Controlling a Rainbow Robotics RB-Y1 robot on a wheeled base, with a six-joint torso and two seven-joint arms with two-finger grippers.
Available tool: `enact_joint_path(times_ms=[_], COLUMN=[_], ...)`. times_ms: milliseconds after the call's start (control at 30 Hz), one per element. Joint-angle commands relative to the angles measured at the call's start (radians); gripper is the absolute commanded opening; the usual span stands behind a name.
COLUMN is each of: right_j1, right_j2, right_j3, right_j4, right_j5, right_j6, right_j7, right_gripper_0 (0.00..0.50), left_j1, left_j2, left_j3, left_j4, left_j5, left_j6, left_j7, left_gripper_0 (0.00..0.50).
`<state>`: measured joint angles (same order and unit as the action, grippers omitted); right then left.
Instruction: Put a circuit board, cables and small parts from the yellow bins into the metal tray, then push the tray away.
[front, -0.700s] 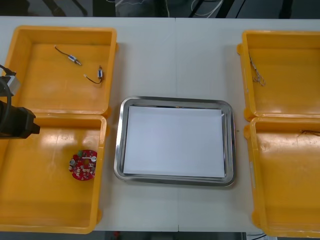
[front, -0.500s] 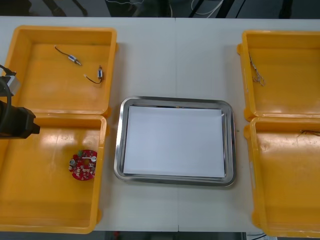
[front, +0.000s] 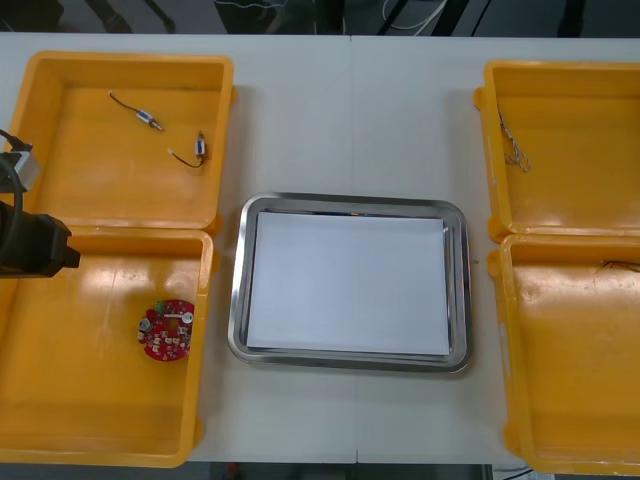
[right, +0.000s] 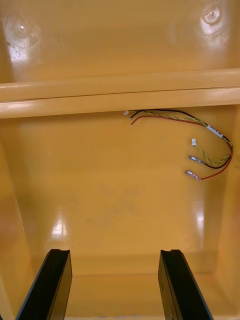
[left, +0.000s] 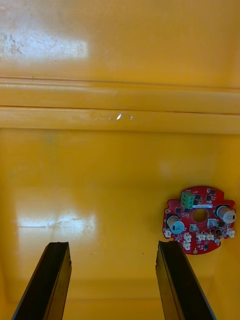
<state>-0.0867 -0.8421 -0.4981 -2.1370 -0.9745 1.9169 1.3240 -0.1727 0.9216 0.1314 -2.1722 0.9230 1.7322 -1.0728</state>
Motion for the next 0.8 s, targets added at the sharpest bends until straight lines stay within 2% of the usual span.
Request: enact_joint_path(times_ms=[33,800], right_j1=[0.005,0.005], right_j2=[-0.026,-0.026], right_j3=[-0.028,-0.028], right_j4=[-0.021,-0.021], right_j5=[-0.007,-0.007], right_j6=[0.003,0.003], right_j7=[0.006,0.006], right_gripper_0=[0.5,0.5], left_j1=[0.012,0.012], left_j2=[0.043,0.043], left_j3=[0.033,0.033], left_j4=[-0.029,-0.029], left_j5=[-0.009,-0.009], left_j6=[-0.009,-0.009], left_j7=[-0.065,-0.065], left_gripper_0=[0.5,0.5])
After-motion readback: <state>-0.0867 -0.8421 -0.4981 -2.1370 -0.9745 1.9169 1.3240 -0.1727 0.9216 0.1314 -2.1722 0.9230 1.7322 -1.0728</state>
